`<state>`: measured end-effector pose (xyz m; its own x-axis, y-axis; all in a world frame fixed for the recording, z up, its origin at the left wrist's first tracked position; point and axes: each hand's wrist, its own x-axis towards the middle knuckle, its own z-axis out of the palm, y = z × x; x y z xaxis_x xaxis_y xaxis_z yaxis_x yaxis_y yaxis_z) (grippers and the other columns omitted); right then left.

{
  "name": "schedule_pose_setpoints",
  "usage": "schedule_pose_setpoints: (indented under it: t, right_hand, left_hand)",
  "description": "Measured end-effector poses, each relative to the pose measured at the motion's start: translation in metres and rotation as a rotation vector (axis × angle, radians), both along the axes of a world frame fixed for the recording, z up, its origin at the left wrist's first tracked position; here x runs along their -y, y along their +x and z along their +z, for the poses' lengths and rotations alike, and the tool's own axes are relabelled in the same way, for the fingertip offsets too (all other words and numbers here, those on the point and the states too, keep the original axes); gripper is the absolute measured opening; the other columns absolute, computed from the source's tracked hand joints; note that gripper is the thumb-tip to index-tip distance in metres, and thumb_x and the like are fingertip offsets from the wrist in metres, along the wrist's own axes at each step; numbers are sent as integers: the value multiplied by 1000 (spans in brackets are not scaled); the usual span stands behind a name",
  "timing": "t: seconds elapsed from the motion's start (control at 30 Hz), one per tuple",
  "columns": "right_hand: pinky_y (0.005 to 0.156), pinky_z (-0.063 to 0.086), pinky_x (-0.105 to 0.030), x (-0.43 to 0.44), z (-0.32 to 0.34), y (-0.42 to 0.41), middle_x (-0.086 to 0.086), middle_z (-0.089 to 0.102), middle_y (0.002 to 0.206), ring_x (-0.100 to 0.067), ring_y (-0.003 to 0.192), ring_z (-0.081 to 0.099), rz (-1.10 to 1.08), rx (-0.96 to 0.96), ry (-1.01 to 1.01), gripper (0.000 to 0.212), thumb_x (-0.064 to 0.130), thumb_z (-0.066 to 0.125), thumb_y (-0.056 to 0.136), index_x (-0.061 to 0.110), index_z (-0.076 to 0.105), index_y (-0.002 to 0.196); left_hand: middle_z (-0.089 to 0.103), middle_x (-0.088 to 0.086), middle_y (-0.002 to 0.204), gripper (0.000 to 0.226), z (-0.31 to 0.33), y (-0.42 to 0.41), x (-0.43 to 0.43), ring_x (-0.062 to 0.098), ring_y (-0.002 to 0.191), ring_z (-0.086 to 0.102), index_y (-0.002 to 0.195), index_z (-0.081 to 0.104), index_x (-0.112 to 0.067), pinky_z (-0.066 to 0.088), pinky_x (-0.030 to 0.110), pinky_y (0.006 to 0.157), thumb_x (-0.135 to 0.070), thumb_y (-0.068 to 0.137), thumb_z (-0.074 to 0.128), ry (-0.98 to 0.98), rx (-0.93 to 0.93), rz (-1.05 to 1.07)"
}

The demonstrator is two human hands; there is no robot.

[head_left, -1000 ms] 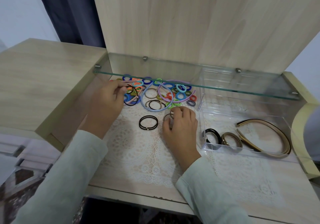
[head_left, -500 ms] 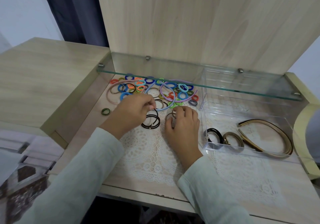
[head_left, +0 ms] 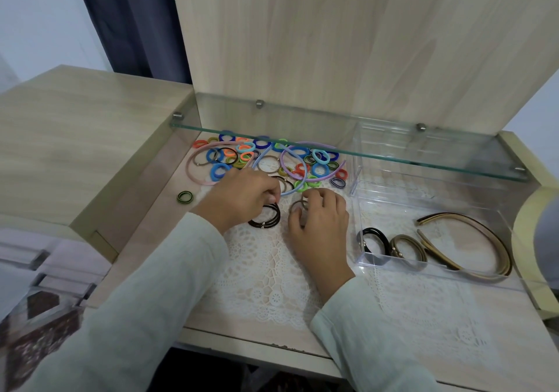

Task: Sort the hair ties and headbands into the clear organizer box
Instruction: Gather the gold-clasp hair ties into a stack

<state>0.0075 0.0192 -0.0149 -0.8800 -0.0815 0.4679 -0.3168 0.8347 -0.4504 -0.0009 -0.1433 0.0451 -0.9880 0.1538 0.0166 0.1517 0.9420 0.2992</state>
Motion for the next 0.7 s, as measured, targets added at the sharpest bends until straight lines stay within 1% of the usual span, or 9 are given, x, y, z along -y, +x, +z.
schedule_pose_setpoints:
  t: [0.13, 0.2, 0.23, 0.3, 0.4, 0.47, 0.57, 0.63, 0.7]
  right_hand:
    - [80, 40, -38, 0, 0, 0, -5, 57, 109, -25, 102, 47, 0, 6, 3, 22, 23, 56, 84, 13, 60, 103]
    - [81, 40, -37, 0, 0, 0, -5, 57, 109, -24, 103, 46, -1, 4, 3, 21, 23, 56, 85, 13, 60, 103]
    - [81, 39, -37, 0, 0, 1, -5, 56, 109, -24, 103, 46, -1, 4, 3, 21, 23, 56, 85, 14, 59, 103]
    - [81, 39, -36, 0, 1, 1, -4, 56, 109, -23, 103, 45, -2, 6, 4, 21, 23, 55, 86, 14, 59, 104]
    - [82, 39, -36, 0, 1, 0, -4, 56, 110, -23, 104, 45, -4, 8, 1, 22, 25, 55, 86, 14, 59, 105]
    - [84, 39, -37, 0, 1, 0, -4, 56, 111, -23, 105, 45, -1, 17, -3, 24, 25, 55, 87, 14, 60, 107]
    - [83, 39, -37, 1, 0, -1, -4, 57, 111, -23, 105, 46, 2, 7, -9, 24, 25, 56, 86, 14, 60, 107]
    - [81, 40, -37, 1, 0, -1, -4, 58, 110, -24, 104, 47, -1, -12, -20, 23, 24, 57, 86, 13, 61, 106]
    - [82, 40, -37, 1, 0, -1, -4, 59, 109, -24, 103, 47, -7, -21, -40, 23, 23, 59, 85, 13, 62, 106]
  left_hand:
    - [62, -10, 106, 15, -6, -2, 1, 15, 111, 51, 101, 69, -33, 31, 37, 93, -27, 98, 56, -43, -35, -27]
    - [60, -10, 105, 16, -9, -2, 2, 15, 111, 51, 104, 71, -34, 31, 36, 91, -29, 97, 57, -32, -54, -41]
    - [60, -11, 103, 16, -11, -2, 3, 15, 109, 51, 105, 72, -34, 32, 36, 89, -30, 97, 58, -5, -64, -47]
    - [63, -10, 100, 17, -18, -1, 8, 16, 105, 55, 104, 73, -33, 39, 38, 88, -33, 96, 58, 90, -111, -55]
    - [66, -11, 98, 29, -33, 5, 17, 15, 97, 61, 105, 72, -33, 48, 46, 84, -44, 95, 48, 221, -261, -31]
    - [65, -11, 102, 31, -42, 11, 23, 16, 97, 61, 108, 72, -30, 49, 47, 82, -40, 96, 45, 227, -387, 31]
    - [64, -5, 109, 27, -53, 20, 31, 20, 101, 62, 111, 71, -25, 47, 44, 82, -28, 97, 48, 123, -592, 168]
    - [64, 0, 115, 28, -59, 23, 39, 22, 104, 62, 112, 71, -23, 44, 42, 83, -23, 94, 50, 50, -659, 250]
    - [64, 4, 120, 31, -62, 26, 45, 26, 105, 62, 115, 69, -20, 44, 41, 84, -22, 91, 50, 38, -658, 310]
